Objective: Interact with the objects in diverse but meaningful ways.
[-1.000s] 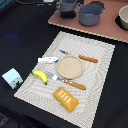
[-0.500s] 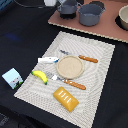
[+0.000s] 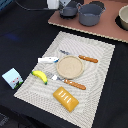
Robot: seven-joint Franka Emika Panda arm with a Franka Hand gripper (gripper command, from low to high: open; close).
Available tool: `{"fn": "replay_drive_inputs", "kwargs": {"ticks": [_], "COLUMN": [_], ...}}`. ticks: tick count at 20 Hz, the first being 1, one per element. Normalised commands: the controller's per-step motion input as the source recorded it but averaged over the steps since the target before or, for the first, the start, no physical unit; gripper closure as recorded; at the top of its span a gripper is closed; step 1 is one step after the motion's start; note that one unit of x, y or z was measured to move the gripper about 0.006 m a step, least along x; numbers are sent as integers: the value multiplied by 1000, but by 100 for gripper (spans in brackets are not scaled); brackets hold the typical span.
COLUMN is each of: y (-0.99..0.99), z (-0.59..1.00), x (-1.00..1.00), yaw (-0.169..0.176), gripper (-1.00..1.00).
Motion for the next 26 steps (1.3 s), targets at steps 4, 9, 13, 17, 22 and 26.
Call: {"fn": "replay_drive_inputs", "kwargs": {"ticks": [4,9,13,17,22,26], "y": [-17,5,18,0,2,-383], "z": [-6,-47,174,314,586,774], "x": [161,0,0,0,61,271], "yaw": [0,0,0,0,-2,-9], "gripper": [100,-100,-100,-100,-100,-100]}}
